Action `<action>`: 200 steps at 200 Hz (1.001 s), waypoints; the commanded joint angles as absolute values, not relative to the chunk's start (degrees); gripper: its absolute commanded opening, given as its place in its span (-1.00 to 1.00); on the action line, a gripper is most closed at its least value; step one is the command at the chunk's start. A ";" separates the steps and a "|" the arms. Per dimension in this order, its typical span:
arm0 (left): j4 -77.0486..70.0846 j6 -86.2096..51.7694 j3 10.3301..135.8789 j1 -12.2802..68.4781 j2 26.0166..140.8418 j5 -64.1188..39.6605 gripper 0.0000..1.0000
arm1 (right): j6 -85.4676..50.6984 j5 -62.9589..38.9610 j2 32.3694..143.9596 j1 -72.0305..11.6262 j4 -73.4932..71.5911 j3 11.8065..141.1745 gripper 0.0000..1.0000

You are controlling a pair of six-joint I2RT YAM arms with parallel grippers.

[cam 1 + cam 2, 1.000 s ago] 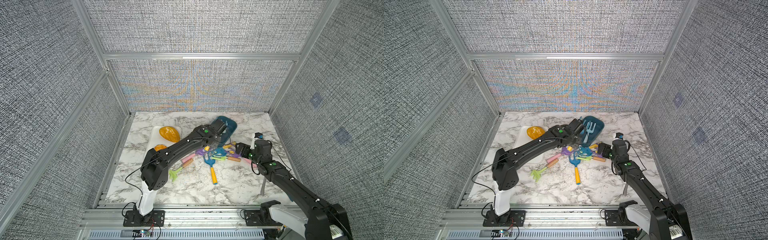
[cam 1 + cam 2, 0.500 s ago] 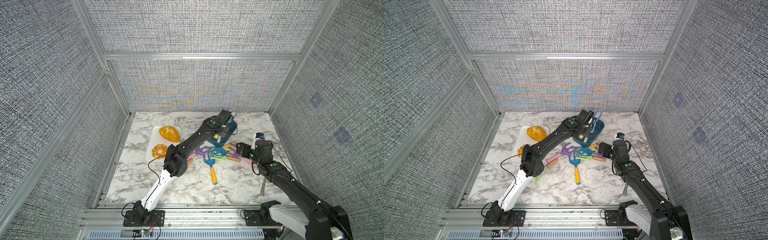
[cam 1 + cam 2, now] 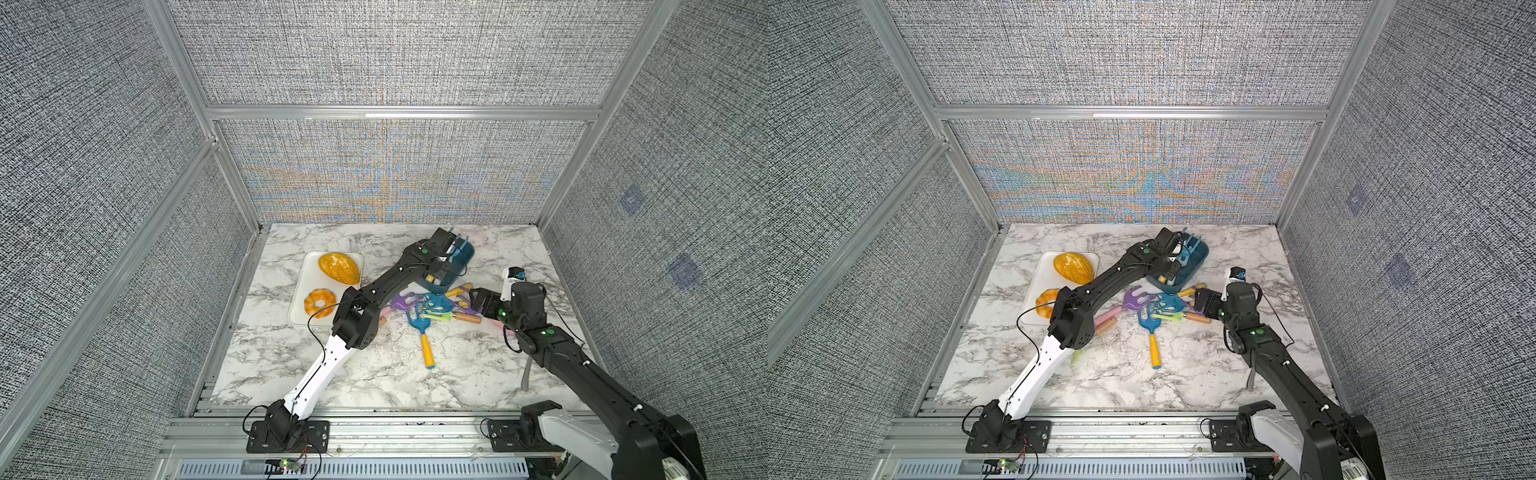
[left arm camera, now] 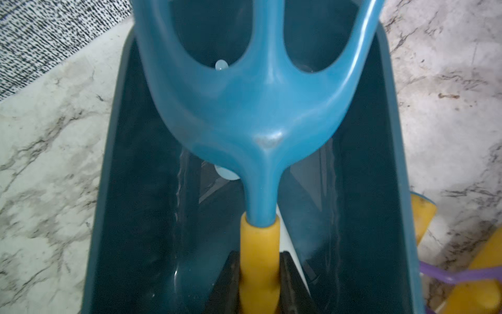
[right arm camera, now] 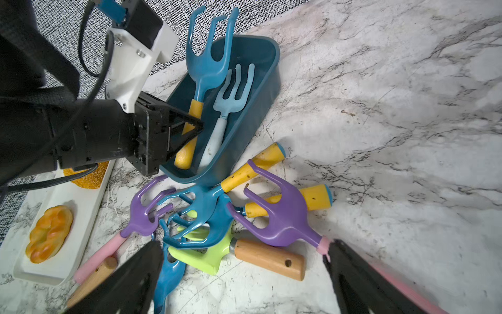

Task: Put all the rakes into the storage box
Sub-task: Place the rake in the storage box, then pick up the rake at the center of the board.

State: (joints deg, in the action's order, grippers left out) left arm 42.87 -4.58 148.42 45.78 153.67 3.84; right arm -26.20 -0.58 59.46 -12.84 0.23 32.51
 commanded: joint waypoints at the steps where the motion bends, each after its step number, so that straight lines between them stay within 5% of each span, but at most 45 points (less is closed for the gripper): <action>1: 41.57 -5.76 148.18 45.87 152.92 2.21 -0.50 | -25.23 -2.67 59.80 -12.92 -2.19 32.26 0.98; 23: 41.80 -6.98 148.18 45.88 151.02 1.07 0.00 | -25.05 -3.33 60.28 -12.92 -2.37 32.29 0.98; 54: 42.08 -8.62 147.67 45.91 147.43 -0.18 0.36 | -24.77 -3.71 60.60 -12.92 -2.35 32.42 0.98; 151: 40.72 -12.49 129.73 45.97 128.64 -1.72 0.97 | -23.22 -8.00 61.64 -13.62 -3.11 32.46 0.98; 200: 36.39 -14.33 111.13 45.96 116.42 0.87 0.98 | -20.95 -8.88 65.04 -17.95 -2.27 34.04 0.97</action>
State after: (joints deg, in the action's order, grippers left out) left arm 40.21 -12.64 118.67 45.95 121.10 -1.15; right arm -22.70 -8.03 63.64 -15.97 -1.85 32.95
